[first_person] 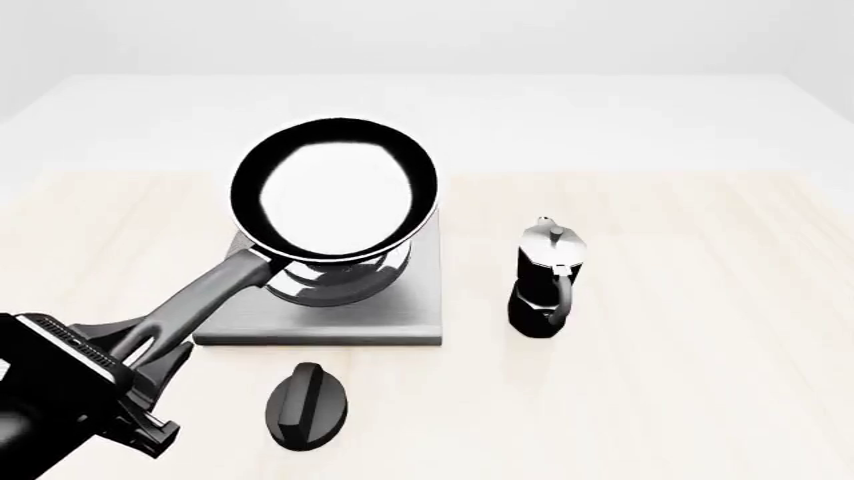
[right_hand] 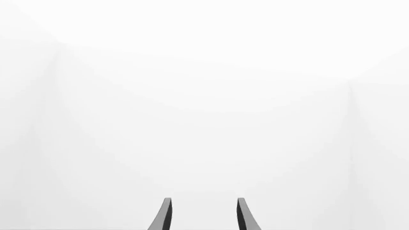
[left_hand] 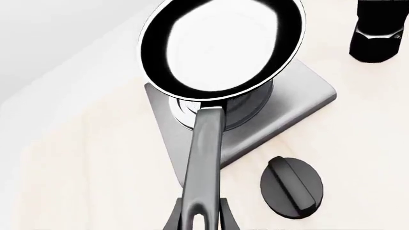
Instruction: Put the frying pan on the stove.
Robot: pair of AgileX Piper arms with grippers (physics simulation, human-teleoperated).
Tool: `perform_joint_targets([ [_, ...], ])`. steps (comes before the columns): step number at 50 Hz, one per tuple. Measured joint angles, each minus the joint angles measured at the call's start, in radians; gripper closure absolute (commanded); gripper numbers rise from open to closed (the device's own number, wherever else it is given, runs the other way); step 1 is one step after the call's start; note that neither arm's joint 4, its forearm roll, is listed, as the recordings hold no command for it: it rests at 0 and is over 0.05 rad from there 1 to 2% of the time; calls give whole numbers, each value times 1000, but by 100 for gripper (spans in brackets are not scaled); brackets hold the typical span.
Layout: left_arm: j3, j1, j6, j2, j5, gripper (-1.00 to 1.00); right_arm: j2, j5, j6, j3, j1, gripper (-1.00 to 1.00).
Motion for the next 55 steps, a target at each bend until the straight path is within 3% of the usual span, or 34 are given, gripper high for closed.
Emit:
perform_joint_targets([
  [55,78,34,14,69,-108,100,0,-33,-21,57,21,-100],
])
